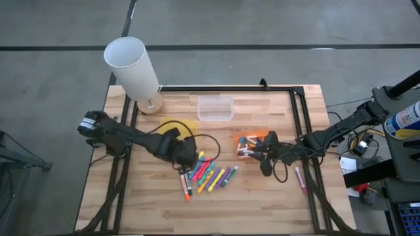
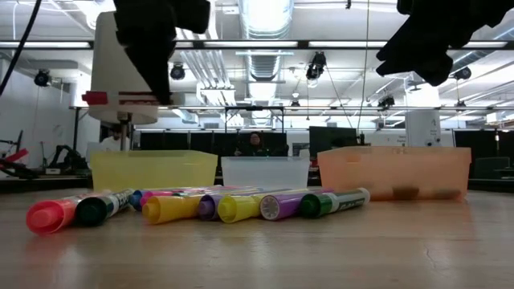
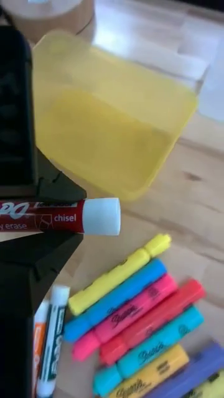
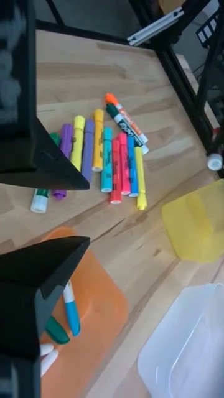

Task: Pick & Place Markers
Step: Put the maroon marker pen into the transparent yellow bin

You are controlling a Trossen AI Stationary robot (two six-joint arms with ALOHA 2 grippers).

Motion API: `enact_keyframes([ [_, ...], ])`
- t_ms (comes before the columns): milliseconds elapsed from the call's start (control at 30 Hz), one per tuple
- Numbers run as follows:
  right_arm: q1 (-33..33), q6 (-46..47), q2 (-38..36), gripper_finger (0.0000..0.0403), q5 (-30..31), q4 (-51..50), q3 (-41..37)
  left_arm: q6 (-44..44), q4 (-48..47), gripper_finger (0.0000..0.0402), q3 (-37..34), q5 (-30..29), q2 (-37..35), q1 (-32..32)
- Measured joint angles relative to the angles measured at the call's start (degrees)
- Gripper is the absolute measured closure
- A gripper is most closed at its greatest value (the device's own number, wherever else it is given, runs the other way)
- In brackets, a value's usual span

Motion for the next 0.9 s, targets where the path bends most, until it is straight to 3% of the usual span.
enact_keyframes([
  [400, 0.00, 0.16, 0.00, 0.0294, -0.05, 0.03, -0.33, 14.27, -0.63, 0.0349, -0.72, -2.08, -0.01, 10.77],
  [900, -0.01, -0.06, 0.00, 0.0313, -0.05, 0.00, -0.33, 22.04, 7.48, 0.0348, -10.42, -0.13, -0.02, 18.28],
])
